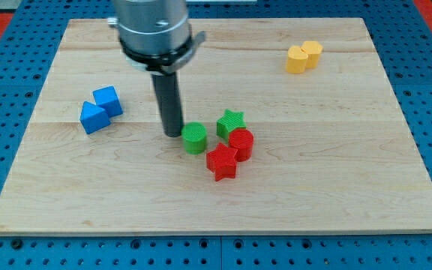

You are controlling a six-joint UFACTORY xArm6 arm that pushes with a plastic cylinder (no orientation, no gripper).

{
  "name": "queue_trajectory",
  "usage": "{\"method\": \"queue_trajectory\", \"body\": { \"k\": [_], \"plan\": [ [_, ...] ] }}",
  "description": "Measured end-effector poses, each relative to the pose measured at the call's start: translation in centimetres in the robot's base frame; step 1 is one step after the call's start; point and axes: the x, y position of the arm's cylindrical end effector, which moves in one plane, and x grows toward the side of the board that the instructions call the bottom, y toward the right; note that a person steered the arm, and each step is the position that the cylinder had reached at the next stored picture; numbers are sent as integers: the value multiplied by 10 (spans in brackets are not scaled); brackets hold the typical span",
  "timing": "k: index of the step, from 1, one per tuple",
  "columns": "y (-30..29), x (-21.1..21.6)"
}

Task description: Slide blue triangle along with blue cube right a bit

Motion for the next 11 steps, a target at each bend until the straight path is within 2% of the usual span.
{"method": "queue_trajectory", "body": {
  "k": [2, 4, 5, 7, 11],
  "plan": [
    [23, 1],
    [-65, 22],
    [-135, 20],
    [-204, -33],
    [-165, -30]
  ]
}}
